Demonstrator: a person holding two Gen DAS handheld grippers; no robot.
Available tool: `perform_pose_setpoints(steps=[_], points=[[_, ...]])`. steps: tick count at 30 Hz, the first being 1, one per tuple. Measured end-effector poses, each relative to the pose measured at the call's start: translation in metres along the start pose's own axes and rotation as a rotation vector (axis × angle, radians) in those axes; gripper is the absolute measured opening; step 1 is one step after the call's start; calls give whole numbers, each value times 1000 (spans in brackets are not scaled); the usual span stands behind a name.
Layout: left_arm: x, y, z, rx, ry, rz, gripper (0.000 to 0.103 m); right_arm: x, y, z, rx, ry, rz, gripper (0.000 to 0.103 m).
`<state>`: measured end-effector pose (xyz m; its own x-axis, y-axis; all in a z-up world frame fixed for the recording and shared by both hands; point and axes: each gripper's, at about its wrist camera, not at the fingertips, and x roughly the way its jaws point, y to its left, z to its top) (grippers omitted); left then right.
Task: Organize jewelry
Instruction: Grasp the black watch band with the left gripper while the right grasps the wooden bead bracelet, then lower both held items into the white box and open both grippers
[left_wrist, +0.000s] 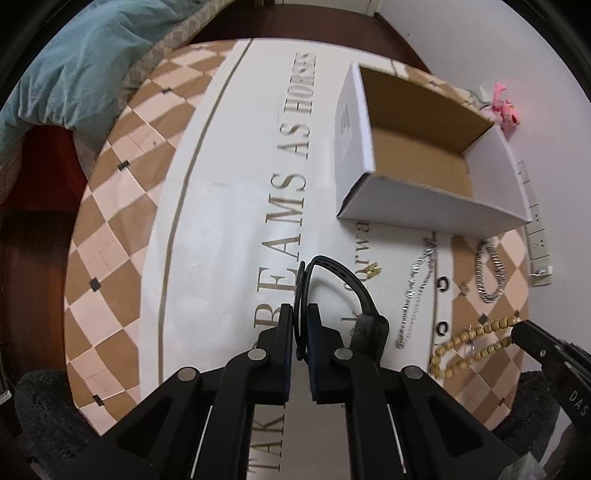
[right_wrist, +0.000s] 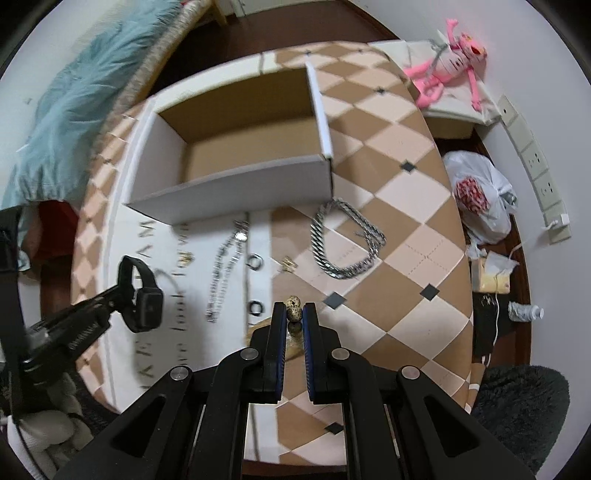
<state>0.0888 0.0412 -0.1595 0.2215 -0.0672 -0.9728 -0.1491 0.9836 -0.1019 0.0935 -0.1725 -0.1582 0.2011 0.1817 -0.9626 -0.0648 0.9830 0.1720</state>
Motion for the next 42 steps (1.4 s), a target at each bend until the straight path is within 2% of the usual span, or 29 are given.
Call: perform_pose_setpoints(steps=[6, 12, 16, 22, 26, 29, 32, 34, 35, 36, 37, 38, 39, 40, 42], points=[[-44, -3, 7, 19, -65, -54, 4, -45, 16, 13, -39, -81, 57, 9], [-70, -7, 54, 35, -136, -121, 4, -100, 31, 49, -106, -203, 89, 9], [-63, -14, 92, 25, -127, -153, 4, -109, 36, 81, -140, -244, 87, 9], [-39, -23, 126, 26, -67, -179, 4, -78, 35, 125, -133, -184, 95, 9], [-25, -30, 139, 31, -39, -177, 5, -46, 26, 141, -106, -122, 99, 9], [-19, -34, 147, 27, -16, -192, 11, -30, 24, 147, -99, -97, 107, 9], [-15, -37, 155, 9, 3, -212, 14, -14, 23, 155, -98, -43, 169, 9], [-14, -39, 161, 0, 5, -192, 15, -5, 21, 159, -93, -9, 186, 10], [-16, -40, 164, 3, -3, -180, 18, -2, 19, 161, -86, 7, 190, 10], [-19, -41, 165, 7, -11, -176, 33, 1, 17, 162, -81, 19, 193, 13], [-22, -40, 166, 6, -24, -165, 45, 3, 14, 162, -70, 29, 180, 26], [-25, -40, 167, 6, -38, -156, 72, 4, 11, 161, -64, 28, 170, 35], [-29, -38, 167, 7, -53, -147, 83, 3, 7, 160, -55, 22, 160, 50], [-31, -37, 167, 5, -63, -141, 83, 2, 5, 159, -50, 17, 144, 56], [-33, -33, 165, 5, -79, -110, 84, 1, 1, 155, -46, 8, 119, 57]])
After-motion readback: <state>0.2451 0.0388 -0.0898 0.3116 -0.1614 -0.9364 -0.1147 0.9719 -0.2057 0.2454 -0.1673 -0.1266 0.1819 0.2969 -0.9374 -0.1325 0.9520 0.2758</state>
